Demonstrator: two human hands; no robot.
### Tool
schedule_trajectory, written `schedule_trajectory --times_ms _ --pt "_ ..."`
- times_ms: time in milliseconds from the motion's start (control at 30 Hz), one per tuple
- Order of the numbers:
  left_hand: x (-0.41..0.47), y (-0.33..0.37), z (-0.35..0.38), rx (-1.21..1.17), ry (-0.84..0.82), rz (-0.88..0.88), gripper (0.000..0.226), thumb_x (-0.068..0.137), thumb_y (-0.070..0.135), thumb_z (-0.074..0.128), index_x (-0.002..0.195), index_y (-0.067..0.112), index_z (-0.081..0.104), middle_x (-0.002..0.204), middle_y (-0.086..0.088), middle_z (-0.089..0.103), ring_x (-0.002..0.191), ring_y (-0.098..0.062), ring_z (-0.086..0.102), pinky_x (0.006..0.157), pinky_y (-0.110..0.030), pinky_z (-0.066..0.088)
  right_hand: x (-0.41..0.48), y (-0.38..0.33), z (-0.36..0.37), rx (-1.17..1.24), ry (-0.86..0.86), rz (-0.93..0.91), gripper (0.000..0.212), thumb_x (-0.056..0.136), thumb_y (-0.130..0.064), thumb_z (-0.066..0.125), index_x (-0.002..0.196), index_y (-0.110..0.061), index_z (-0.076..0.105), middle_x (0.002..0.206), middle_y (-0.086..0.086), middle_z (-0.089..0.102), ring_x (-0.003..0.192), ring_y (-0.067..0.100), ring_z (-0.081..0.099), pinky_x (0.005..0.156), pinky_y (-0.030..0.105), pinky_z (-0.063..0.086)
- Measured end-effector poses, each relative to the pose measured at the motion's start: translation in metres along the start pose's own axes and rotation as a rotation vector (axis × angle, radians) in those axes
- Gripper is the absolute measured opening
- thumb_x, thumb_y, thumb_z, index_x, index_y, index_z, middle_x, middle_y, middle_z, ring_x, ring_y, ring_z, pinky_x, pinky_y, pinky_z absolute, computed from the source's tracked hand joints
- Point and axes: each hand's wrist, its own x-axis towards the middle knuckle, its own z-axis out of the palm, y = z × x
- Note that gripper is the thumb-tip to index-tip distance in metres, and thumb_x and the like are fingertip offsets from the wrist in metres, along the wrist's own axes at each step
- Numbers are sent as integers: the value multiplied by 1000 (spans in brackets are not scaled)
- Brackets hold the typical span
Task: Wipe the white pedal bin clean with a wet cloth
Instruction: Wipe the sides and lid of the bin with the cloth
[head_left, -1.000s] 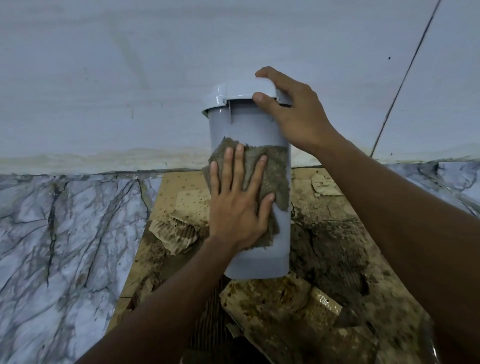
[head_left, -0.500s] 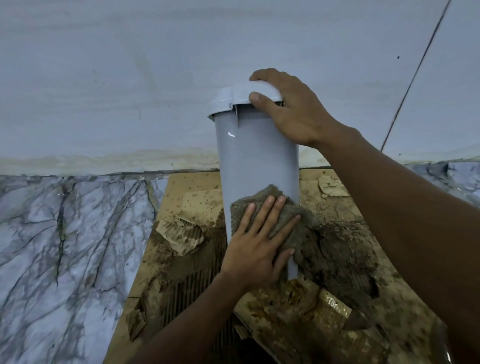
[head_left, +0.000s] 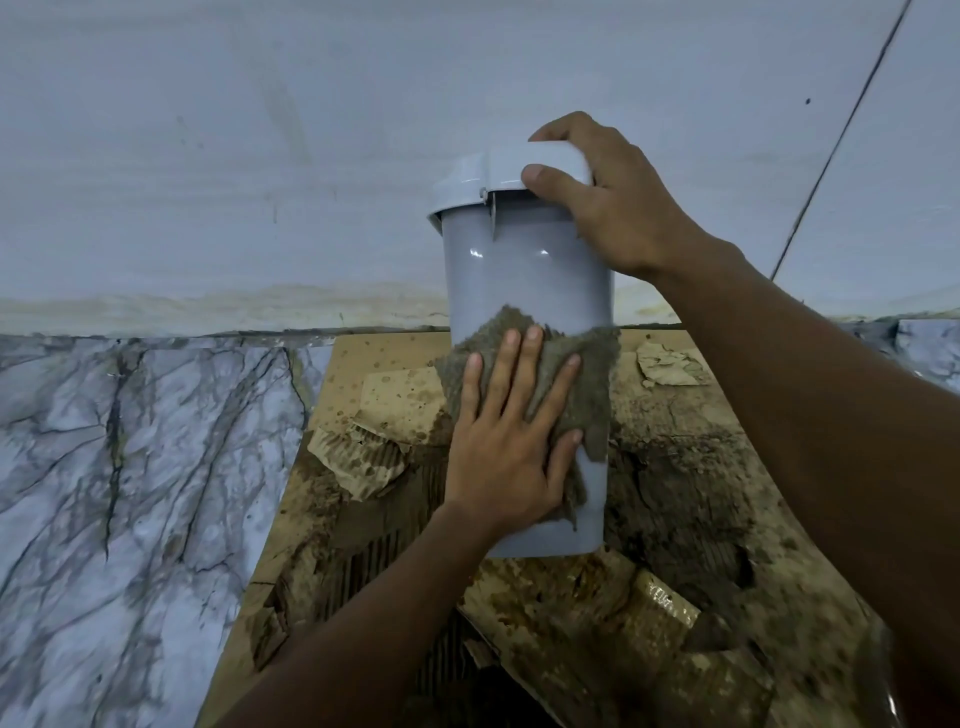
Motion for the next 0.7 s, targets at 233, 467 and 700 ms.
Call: schedule_trajectory --times_ms 233,467,700 --pt "-78 -6 17 35 -108 216 67 101 48 47 160 24 27 171 -10 2 158 -29 6 127 -49 -4 2 -1 2 45 -22 34 57 78 -63 54 123 -29 58 117 -5 58 110 14 55 87 35 50" --pt "-8 -24 5 -245 113 -198 68 100 44 46 159 17 26 169 -17 2 157 -36 -4 126 -58 5 3 -3 11 19 6 35 54 80 -61 54 122 -28 56 111 -4 54 114 18 51 96 35 45" --pt "33 6 -6 37 -1 -137 67 105 49 32 163 17 17 169 -16 -1 157 -36 -3 125 -57 -4 2 3 2 65 2 57 47 73 -68 52 108 -37 56 116 -1 59 113 18 53 93 35 46"
